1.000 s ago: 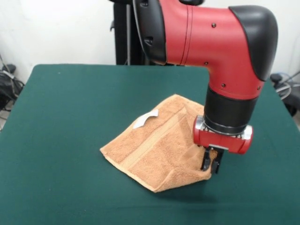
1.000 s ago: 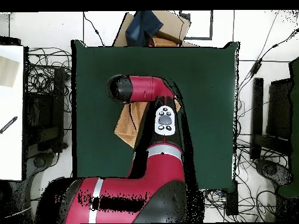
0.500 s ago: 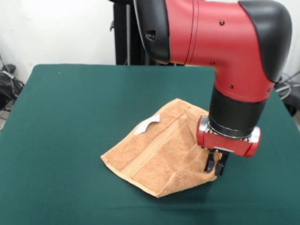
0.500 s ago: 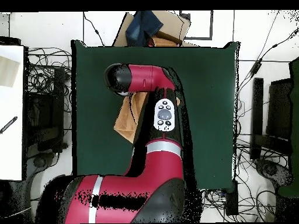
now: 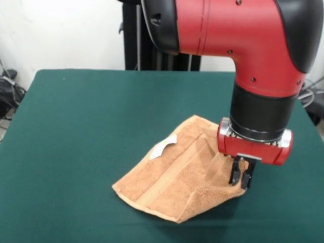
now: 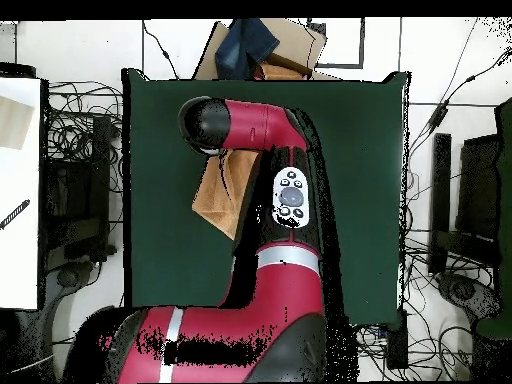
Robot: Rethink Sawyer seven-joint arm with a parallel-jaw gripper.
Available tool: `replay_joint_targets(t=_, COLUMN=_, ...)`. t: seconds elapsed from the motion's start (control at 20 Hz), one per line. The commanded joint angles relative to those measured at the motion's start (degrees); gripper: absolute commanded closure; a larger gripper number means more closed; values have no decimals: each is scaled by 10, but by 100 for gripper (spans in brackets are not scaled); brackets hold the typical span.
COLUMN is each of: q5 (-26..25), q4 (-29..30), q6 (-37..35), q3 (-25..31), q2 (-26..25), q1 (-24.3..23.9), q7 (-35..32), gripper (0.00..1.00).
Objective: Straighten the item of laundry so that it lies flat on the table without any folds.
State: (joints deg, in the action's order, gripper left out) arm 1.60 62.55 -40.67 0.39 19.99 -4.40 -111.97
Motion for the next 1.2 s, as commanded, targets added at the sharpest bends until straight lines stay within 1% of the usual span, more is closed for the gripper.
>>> replay_joint_targets(t=0.05, q5=51, q4=120, q6=85, q3=102, q2=49, q1=-44, q7=-52, gripper=100)
replay_joint_targets(t=0.15, q5=46, q4=133, q6=104, q3=107, q2=48, q1=-47, q7=-48, gripper=100)
replay_joint_targets(t=0.3, q5=31, q4=120, q6=105, q3=93, q2=40, q1=-39, q7=-49, gripper=100)
replay_joint_targets(t=0.35, q5=22, q4=110, q6=95, q3=84, q2=37, q1=-34, q7=-46, gripper=0)
replay_joint_targets(t=0.6, q5=18, q4=125, q6=126, q3=73, q2=43, q1=-26, q7=-63, gripper=0)
replay_joint_targets(t=0.75, q5=16, q4=134, q6=138, q3=82, q2=42, q1=-34, q7=-52, gripper=0)
replay_joint_targets(t=1.2, q5=13, q4=133, q6=140, q3=73, q2=39, q1=-27, q7=-54, gripper=0)
